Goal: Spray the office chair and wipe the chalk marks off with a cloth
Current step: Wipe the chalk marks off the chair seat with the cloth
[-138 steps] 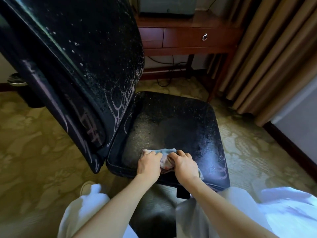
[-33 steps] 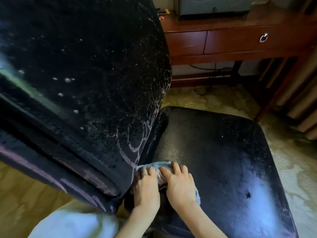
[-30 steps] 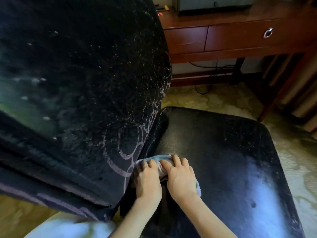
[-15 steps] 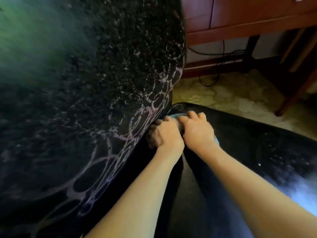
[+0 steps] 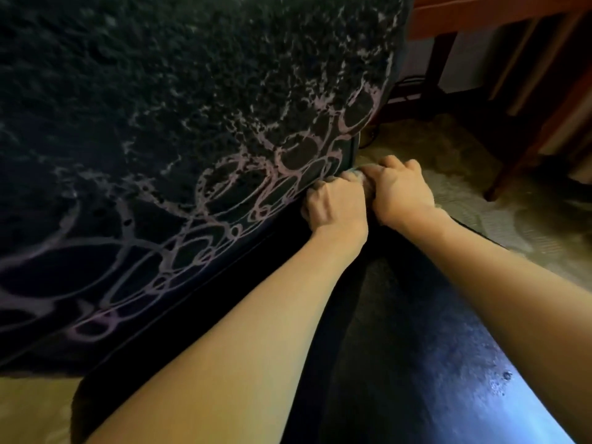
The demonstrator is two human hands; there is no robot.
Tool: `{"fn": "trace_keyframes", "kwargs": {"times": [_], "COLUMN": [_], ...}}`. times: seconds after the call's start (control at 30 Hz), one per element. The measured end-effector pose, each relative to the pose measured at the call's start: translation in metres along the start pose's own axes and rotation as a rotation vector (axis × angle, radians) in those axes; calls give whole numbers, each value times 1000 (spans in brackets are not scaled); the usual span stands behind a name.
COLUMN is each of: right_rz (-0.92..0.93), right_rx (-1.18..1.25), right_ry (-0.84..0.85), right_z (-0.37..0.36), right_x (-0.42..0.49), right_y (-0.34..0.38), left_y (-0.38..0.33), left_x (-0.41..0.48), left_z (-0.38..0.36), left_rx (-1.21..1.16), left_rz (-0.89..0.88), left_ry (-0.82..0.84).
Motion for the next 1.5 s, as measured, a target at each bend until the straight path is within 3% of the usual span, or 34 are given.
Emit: {"fn": "trace_keyframes", "kwargs": {"times": [0.17, 0.37, 0.7, 0.9, 1.07, 1.13, 1.23, 1.33, 1.43, 1.5], "right_rz": [64, 180, 279, 312, 327, 318, 325, 346, 344, 337], "right_rx": [-71, -42, 45, 49, 12, 17, 28, 14, 36, 81], "right_ry": [118, 163, 249, 288, 307, 299, 300, 298, 269, 215], "right_z": [-3, -14, 3, 6, 13, 17, 21, 24, 24, 27], "right_x": [-6, -47, -193, -280, -338, -351, -366, -379, -393, -400], "right_y": [2, 52, 165, 187, 181, 177, 174, 170, 164, 163], "left_y": [1, 51, 155, 171, 157, 152, 153, 148, 138, 145], "left_x": [-22, -71, -210, -295, -358, -371, -382, -394, -403, -408], "left_z": [11, 24, 46, 62, 75, 73, 78, 73, 72, 49], "left_rx": [6, -42, -57, -103, -441, -399, -349, -262, -160, -140], "left_rz": [-56, -11, 138, 124, 181, 163, 189, 193, 78, 115], "left_ry": [24, 58, 130, 148, 220, 233, 99, 169, 153, 232]}}
Point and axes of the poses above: each hand's wrist, its own x-axis towards the middle knuckle, its own z-axis out of the back of the hand, y = z × x, the point moved 7 cm from there along x, towards the middle knuckle, and after that the axes turned 5 degrees about -x, right-handed, at the moved point
